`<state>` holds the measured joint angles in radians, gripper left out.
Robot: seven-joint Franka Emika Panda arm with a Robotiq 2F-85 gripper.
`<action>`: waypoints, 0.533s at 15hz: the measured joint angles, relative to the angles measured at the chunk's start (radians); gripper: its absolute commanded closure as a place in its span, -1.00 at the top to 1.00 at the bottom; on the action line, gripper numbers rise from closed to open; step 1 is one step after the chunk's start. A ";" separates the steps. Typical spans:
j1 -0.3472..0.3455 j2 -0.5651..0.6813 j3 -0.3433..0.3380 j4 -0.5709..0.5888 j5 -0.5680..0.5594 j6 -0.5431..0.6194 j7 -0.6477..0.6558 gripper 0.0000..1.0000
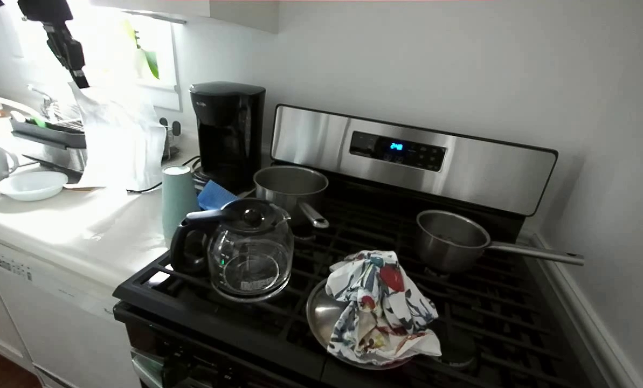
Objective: Use the paper towel to wipe the counter
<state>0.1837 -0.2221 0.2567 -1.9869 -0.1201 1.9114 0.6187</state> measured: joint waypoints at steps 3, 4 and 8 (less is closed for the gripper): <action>0.000 -0.044 0.025 0.000 -0.059 -0.101 0.048 -1.00; 0.000 -0.058 0.032 0.000 -0.075 -0.137 0.056 -1.00; -0.003 -0.111 0.046 0.000 -0.168 -0.256 0.075 -1.00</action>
<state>0.1811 -0.3332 0.3030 -1.9870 -0.2886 1.6553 0.6940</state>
